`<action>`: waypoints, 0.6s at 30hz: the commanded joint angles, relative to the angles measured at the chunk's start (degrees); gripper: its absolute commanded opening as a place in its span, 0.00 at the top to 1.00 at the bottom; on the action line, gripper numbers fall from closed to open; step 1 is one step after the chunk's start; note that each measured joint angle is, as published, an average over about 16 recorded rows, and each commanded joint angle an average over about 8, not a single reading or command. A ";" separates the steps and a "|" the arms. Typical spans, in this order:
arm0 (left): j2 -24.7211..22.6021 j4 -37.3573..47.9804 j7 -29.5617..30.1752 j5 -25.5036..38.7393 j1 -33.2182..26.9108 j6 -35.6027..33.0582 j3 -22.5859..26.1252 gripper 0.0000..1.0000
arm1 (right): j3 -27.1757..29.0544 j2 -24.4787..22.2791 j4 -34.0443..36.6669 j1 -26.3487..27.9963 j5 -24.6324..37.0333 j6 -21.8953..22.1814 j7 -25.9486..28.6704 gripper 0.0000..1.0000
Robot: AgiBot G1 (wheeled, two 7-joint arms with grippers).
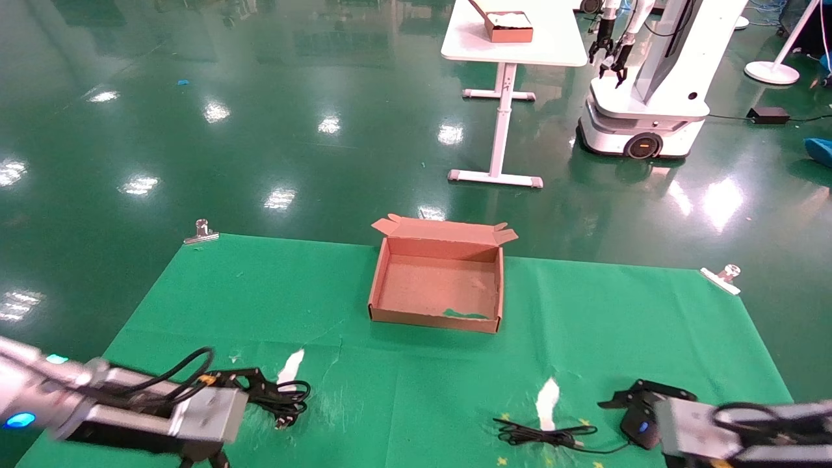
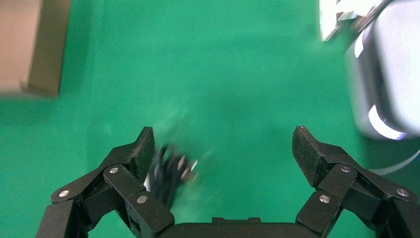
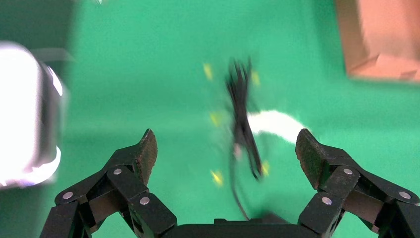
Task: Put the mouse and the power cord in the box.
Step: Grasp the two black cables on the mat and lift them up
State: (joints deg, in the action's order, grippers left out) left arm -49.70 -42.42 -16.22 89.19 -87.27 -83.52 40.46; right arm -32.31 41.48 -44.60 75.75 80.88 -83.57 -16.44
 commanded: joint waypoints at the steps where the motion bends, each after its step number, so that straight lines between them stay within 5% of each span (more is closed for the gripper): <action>1: -3.17 6.45 -3.68 4.29 -2.62 2.09 1.97 0.00 | -1.96 2.75 4.83 2.84 5.41 2.23 -3.69 0.00; 13: -11.39 26.98 -14.58 11.60 -6.76 15.56 4.54 0.00 | -5.39 16.77 27.62 11.05 12.57 10.64 -18.98 0.00; 15: -11.92 28.85 -15.93 11.68 -7.16 16.08 4.56 0.01 | -5.32 18.03 30.14 11.77 12.50 11.40 -20.70 0.15; 18: -12.45 30.98 -17.90 11.61 -7.73 16.41 4.51 0.35 | -5.27 19.30 33.19 12.62 12.45 12.10 -22.93 0.52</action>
State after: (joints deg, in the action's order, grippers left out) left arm -62.02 -11.99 -33.83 100.90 -94.96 -67.29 45.03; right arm -37.68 60.34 -12.09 88.20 93.49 -71.79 -38.81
